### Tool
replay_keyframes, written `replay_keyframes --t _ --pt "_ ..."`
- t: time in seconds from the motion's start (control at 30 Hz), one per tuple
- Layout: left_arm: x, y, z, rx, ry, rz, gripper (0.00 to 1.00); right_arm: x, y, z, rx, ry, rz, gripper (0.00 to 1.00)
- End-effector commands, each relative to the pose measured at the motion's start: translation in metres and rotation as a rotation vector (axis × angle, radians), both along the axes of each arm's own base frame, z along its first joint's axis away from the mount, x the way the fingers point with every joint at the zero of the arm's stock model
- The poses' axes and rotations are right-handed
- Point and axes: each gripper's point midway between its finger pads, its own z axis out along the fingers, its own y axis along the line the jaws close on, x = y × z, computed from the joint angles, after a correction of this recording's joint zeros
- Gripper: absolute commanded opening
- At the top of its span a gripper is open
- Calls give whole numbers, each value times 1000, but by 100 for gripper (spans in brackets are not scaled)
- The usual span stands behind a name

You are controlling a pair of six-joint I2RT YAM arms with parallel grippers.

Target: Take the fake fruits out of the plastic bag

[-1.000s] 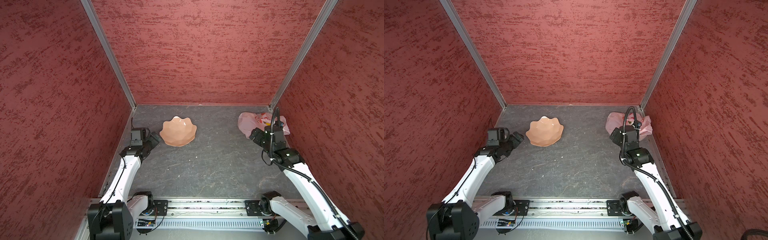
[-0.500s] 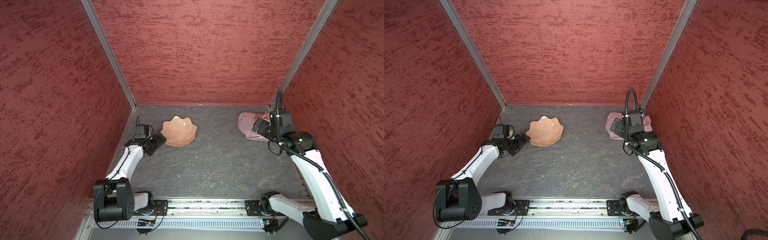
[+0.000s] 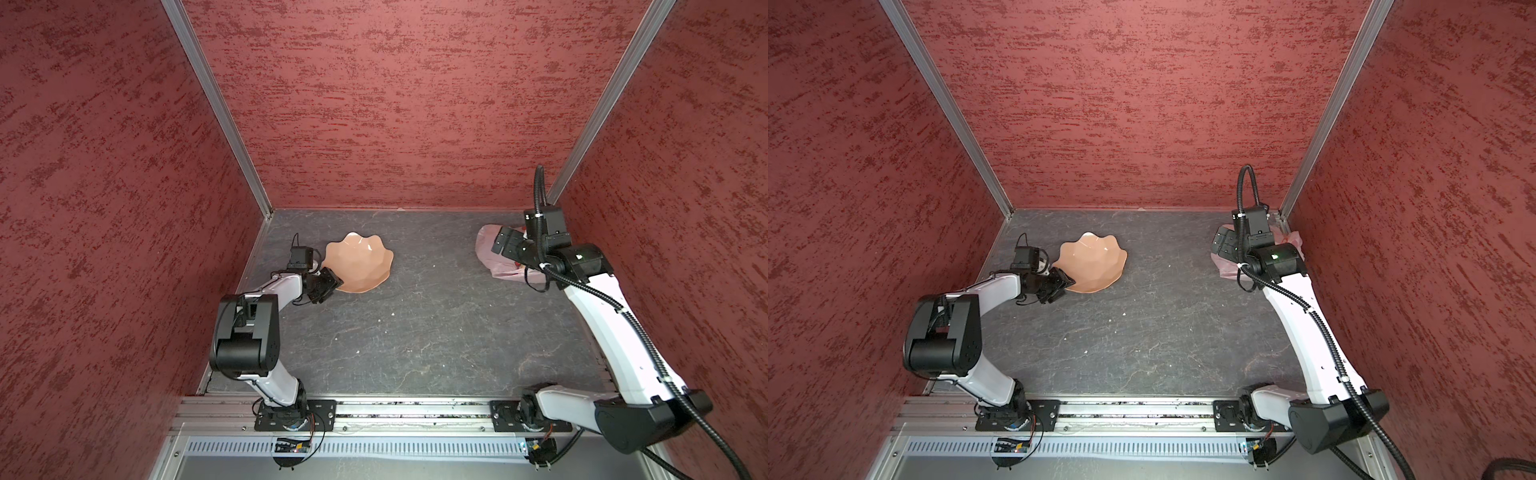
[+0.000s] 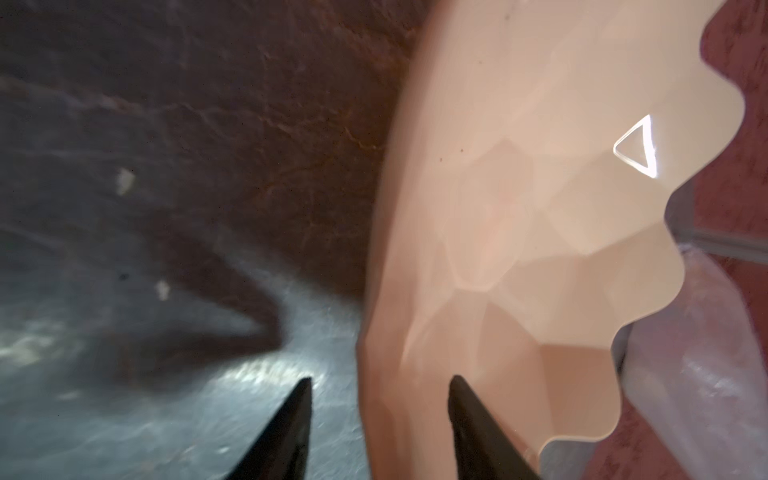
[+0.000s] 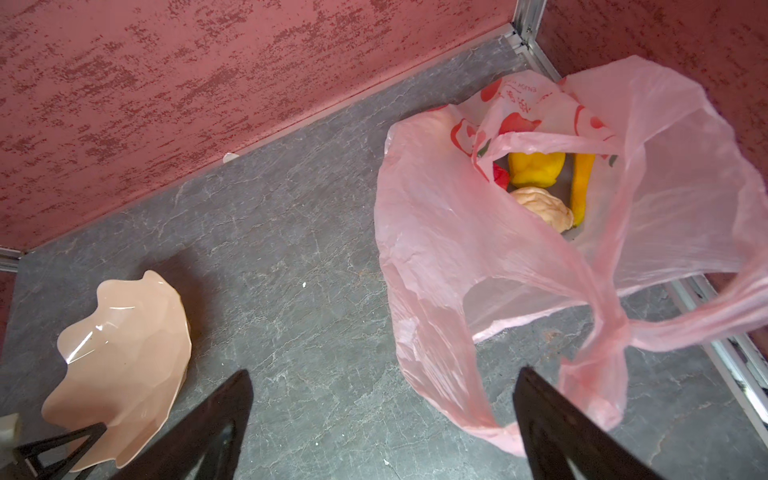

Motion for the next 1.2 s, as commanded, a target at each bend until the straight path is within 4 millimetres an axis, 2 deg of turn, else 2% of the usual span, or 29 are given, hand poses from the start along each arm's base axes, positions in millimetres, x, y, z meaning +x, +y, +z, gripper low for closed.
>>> replay_keyframes --t 0.0,0.1,0.13,0.2,0.3,0.4,0.47,0.6,0.73,0.83,0.93,1.17 --pt "19 -15 12 -24 -66 -46 26 11 6 24 16 -77 27 99" --pt "15 -23 9 -26 -54 -69 3 22 9 29 7 -92 40 99" --pt "13 -25 8 -30 -50 -80 0 27 11 30 7 -96 46 99" --pt "8 -33 7 -45 -42 -108 0 37 15 33 12 -108 62 99" --pt "-3 -55 9 -77 -33 -178 0 56 23 31 13 -114 86 99" --pt "-21 -89 20 -102 -27 -284 0 79 31 17 1 -87 105 99" --pt "-39 -121 31 -142 -15 -385 0 93 32 10 -19 -72 107 99" --pt "-78 -187 49 -209 24 -602 0 111 31 12 -65 -116 103 99" --pt "-112 -241 57 -229 65 -780 0 114 23 22 -89 -160 70 99" --pt "-123 -270 53 -209 88 -883 0 112 22 22 -88 -159 73 99" --pt "-129 -291 44 -181 129 -956 0 107 19 18 -94 -149 72 99" --pt "-146 -321 21 -115 230 -1109 0 92 7 24 -91 -181 56 99"
